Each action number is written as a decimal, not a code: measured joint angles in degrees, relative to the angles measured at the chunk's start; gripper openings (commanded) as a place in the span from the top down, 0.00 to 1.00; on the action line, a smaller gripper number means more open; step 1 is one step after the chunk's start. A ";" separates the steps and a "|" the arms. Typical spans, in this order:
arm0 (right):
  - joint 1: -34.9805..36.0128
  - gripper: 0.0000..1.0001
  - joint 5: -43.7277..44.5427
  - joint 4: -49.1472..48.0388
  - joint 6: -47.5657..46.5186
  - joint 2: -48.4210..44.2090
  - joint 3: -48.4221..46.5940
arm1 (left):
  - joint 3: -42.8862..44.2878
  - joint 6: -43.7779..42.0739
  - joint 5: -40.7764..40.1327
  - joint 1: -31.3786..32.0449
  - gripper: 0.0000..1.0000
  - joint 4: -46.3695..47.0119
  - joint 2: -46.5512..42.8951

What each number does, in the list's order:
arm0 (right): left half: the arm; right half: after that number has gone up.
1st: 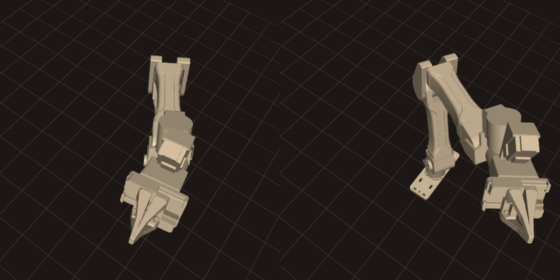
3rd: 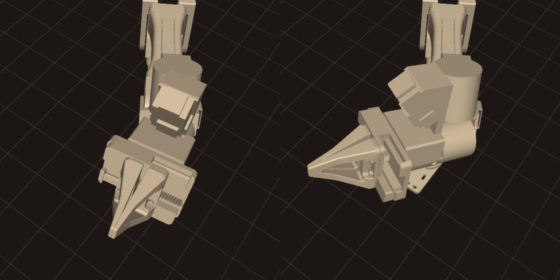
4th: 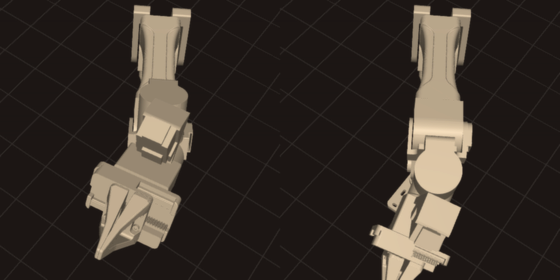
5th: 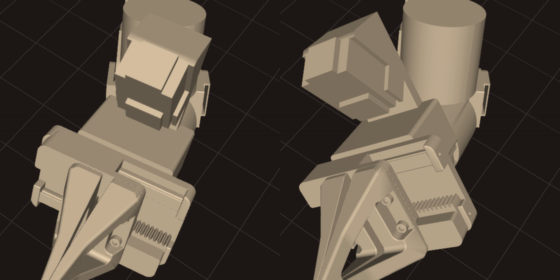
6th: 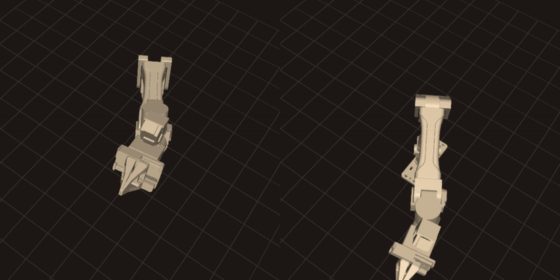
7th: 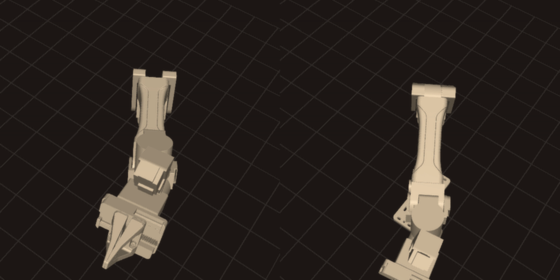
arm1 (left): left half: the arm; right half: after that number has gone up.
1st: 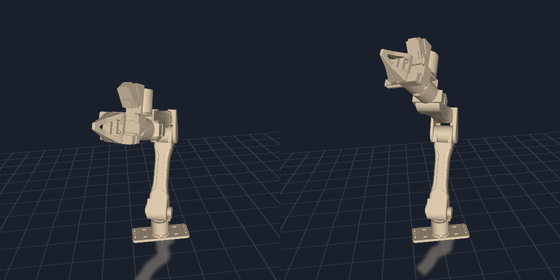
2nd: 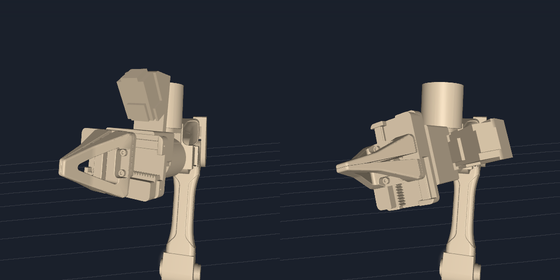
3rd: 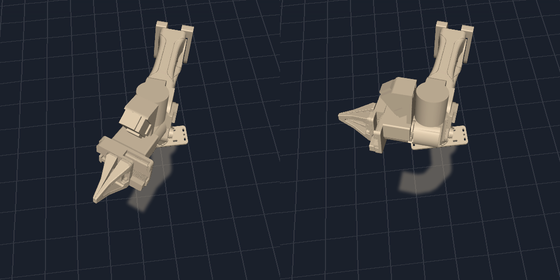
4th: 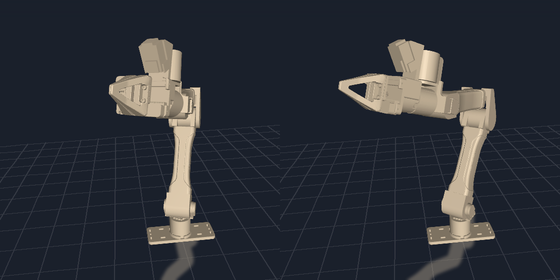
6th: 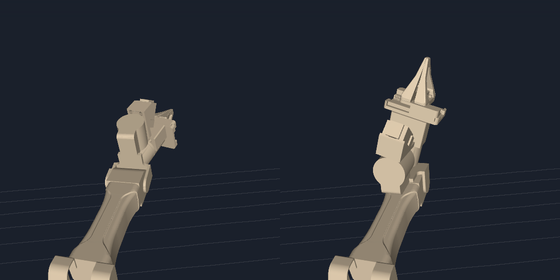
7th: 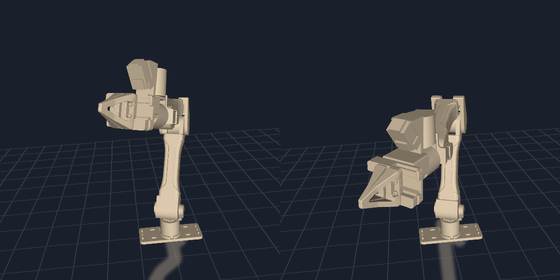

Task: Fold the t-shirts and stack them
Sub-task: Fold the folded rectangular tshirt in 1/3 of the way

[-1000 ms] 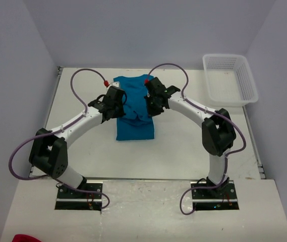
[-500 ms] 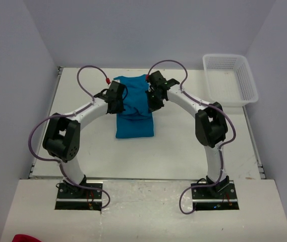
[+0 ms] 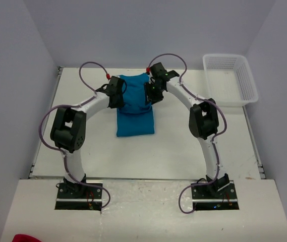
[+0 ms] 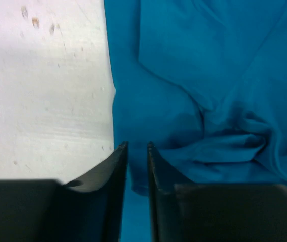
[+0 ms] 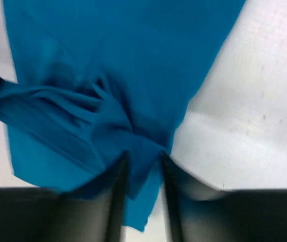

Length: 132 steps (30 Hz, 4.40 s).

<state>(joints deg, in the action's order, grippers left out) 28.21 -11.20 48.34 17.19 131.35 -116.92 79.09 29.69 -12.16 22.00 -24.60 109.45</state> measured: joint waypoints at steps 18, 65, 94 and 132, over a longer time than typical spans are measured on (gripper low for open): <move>-5.60 1.00 0.20 -3.72 -0.72 -19.28 15.89 | -2.99 -2.16 1.75 0.17 1.00 2.19 -17.14; -9.73 0.98 -24.50 1.86 7.85 16.79 -13.92 | -0.24 -2.25 9.86 -4.87 1.00 8.09 7.19; -8.41 0.65 -21.11 -21.79 7.30 -21.57 42.62 | -9.70 -2.93 10.01 -5.88 0.74 9.09 -11.89; -1.25 1.00 -30.58 -36.59 19.91 -11.26 46.18 | -35.93 4.42 29.44 -5.81 1.00 28.46 -13.42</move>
<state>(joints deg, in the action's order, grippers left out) 26.96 -41.78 11.75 37.10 120.09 -70.74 43.16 34.11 17.28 16.19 3.86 96.03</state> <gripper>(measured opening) 0.003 0.002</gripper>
